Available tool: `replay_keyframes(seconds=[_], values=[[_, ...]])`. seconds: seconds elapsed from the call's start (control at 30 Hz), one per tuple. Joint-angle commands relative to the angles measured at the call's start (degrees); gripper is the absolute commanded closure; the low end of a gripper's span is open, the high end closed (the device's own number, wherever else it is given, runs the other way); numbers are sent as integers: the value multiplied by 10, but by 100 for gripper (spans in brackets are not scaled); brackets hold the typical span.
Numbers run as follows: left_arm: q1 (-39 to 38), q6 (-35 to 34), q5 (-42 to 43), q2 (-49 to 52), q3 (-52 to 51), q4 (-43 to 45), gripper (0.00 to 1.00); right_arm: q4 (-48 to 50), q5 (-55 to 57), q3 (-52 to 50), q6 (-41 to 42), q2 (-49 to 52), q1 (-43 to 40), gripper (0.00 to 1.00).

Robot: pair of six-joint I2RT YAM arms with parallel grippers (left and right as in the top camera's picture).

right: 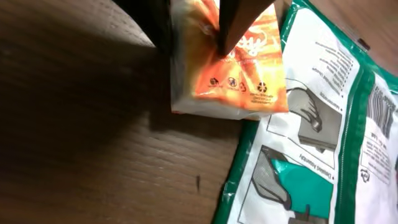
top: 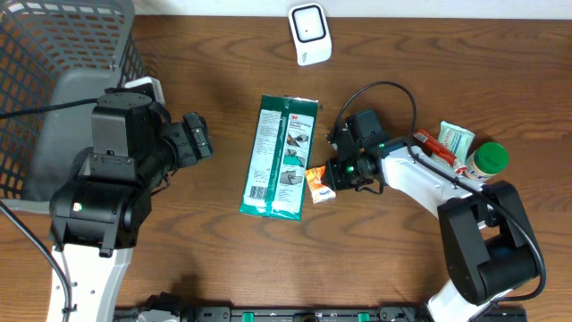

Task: Scan the item barcode
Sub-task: 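Grasp the left orange juice box with the right gripper, then lift the juice box and carry it up to the white scanner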

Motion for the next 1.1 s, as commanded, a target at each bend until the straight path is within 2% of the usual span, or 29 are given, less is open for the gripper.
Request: replay_keyframes(seconds=[0.0,0.07,0.13,0.33,0.6,0.67,0.8,0.87,1.07], values=[[-1,1,1,0,6,0,10,-3,-16,-17,3,11,11,81],[-1,1,1,0,6,0,10,-10,-16,-12,2,6,2,87],[-1,1,1,0,6,0,10,-25,-16,-3,2,-8,-12,99],[-1,1,1,0,6,0,10,-66,-3,17,-15,-90,-45,99],[-1,1,1,0,6,0,10,-75,189,18,-15,-233,-2,99],[-1,1,1,0,6,0,10,-107,214,41,-11,-247,10,99],[-1,1,1,0,6,0,10,-253,223,177,-6,-228,2,99],[-1,1,1,0,6,0,10,-340,249,280,-6,-205,0,99],[-1,1,1,0,6,0,10,-604,298,667,-5,-66,0,99]])
